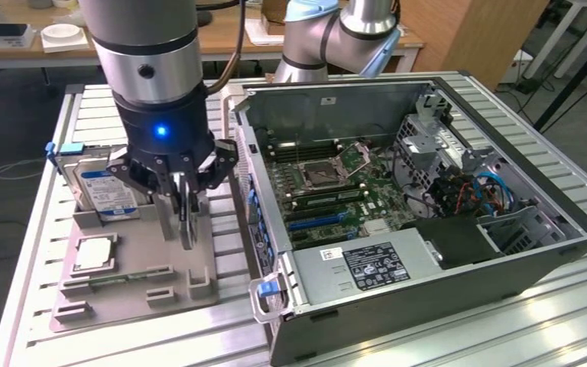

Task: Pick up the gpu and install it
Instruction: 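Pick up the gpu and move the gpu toward the slot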

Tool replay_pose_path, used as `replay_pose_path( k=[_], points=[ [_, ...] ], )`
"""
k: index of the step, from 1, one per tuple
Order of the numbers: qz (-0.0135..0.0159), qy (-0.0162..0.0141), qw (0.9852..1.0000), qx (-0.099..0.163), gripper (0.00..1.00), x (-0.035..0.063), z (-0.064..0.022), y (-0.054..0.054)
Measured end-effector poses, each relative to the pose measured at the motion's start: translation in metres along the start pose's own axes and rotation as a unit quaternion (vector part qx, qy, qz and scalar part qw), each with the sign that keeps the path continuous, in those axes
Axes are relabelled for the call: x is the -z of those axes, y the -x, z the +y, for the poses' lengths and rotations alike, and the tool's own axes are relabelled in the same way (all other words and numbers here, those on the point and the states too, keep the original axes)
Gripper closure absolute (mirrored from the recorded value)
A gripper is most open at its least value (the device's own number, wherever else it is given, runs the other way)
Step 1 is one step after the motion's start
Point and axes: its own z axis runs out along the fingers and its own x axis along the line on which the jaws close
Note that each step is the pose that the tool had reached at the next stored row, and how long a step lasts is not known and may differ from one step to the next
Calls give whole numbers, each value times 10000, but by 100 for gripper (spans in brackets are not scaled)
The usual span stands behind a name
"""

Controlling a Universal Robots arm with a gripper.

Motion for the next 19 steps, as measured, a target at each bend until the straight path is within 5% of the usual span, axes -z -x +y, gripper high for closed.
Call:
replay_pose_path(
  k=[19],
  points=[
    [0,0,10000,0,74,347,17,8]
  ],
)
